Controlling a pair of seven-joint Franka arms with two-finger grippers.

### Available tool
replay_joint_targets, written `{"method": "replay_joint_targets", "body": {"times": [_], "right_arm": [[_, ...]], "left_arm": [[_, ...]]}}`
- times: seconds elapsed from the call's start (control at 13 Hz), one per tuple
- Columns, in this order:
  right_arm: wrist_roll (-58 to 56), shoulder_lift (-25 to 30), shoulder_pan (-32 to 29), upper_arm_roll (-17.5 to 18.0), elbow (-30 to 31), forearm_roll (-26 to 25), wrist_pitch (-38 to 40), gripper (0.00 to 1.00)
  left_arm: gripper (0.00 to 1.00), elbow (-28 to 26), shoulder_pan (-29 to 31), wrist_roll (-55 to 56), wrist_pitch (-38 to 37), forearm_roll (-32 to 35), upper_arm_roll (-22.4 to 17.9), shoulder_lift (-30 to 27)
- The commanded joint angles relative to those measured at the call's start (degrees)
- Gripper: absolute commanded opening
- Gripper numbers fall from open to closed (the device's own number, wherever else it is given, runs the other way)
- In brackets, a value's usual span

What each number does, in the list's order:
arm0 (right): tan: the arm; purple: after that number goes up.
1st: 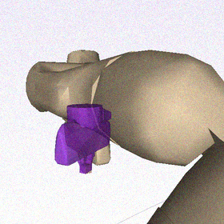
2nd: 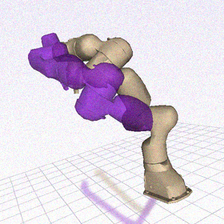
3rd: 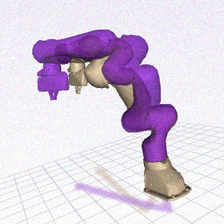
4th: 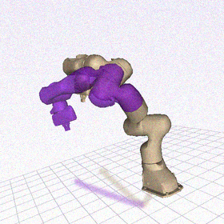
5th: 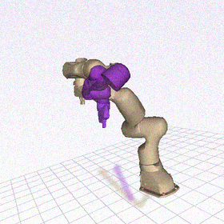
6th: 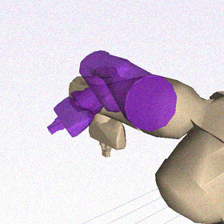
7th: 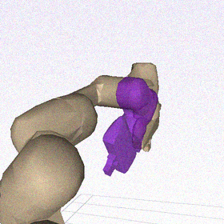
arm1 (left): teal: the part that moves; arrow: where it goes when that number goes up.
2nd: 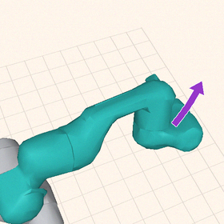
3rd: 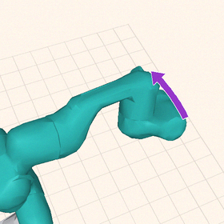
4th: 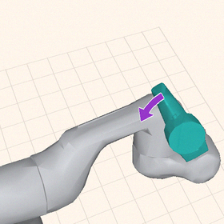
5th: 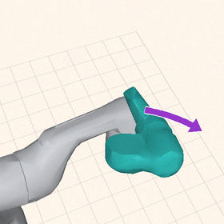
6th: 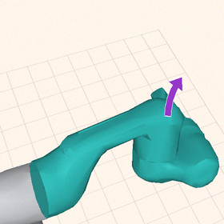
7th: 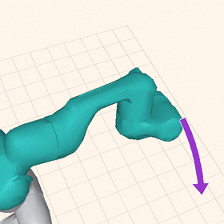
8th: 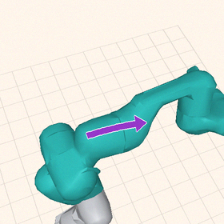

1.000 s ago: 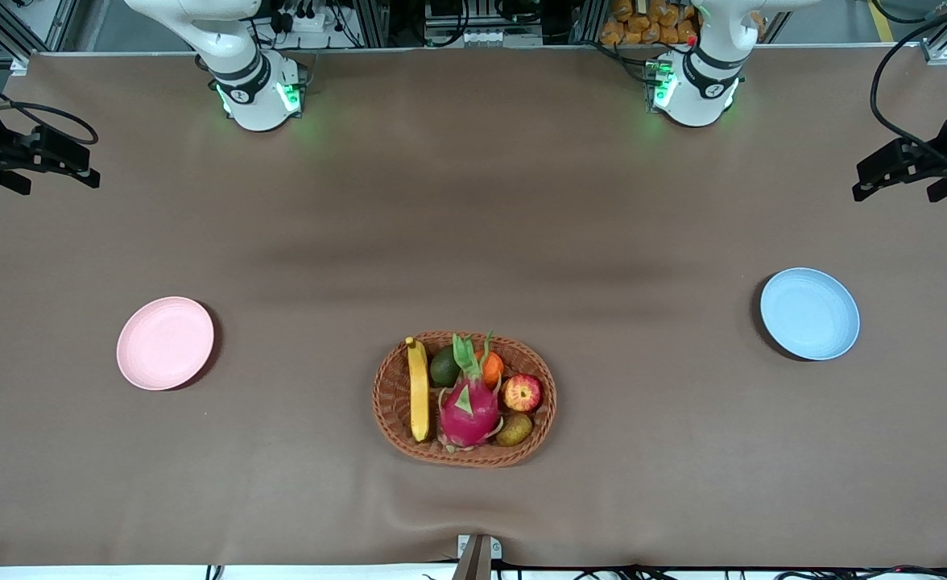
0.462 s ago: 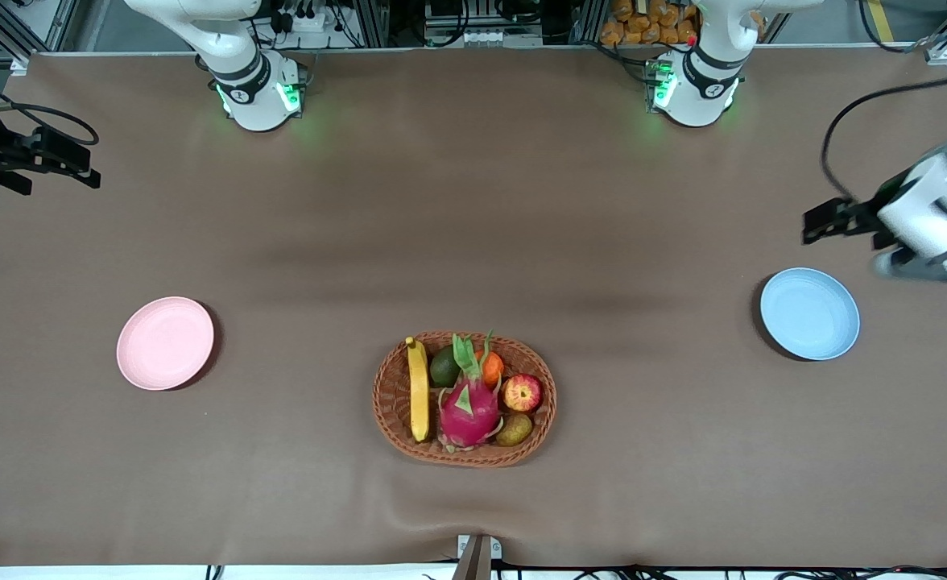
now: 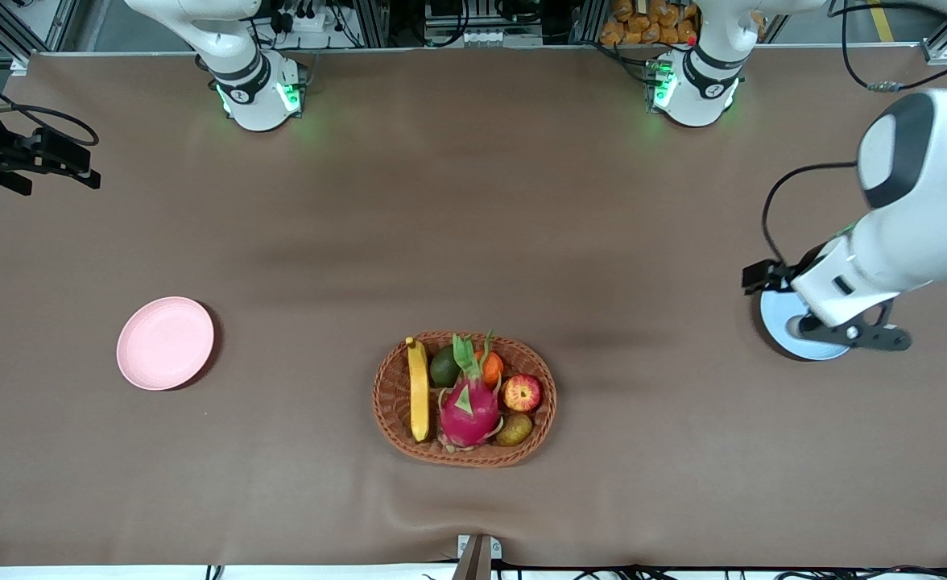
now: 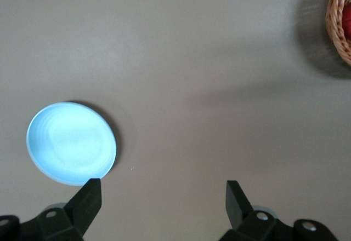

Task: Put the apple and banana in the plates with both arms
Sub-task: 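Move the left gripper over the basket toward the red apple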

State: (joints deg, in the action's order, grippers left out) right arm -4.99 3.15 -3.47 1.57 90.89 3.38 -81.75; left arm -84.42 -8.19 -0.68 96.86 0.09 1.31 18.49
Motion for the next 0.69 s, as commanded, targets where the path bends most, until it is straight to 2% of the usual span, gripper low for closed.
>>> {"method": "replay_joint_targets", "body": {"times": [0.0, 0.38, 0.62], "right_arm": [[-0.1, 0.5, -0.1, 0.0, 0.6, -0.8, -0.3, 1.00], [-0.1, 0.5, -0.2, 0.0, 0.7, -0.8, -0.3, 1.00], [-0.1, 0.4, -0.4, -0.1, 0.8, -0.8, -0.4, 1.00]], "left_arm": [[1.00, 2.0, -0.5, -0.5, 3.5, -1.0, 0.9, 3.6], [1.00, 2.1, -0.9, -8.9, 12.4, -1.0, 5.3, 9.4], [1.00, 2.7, -3.2, -10.9, 20.6, -1.0, 7.6, 13.7]]}}
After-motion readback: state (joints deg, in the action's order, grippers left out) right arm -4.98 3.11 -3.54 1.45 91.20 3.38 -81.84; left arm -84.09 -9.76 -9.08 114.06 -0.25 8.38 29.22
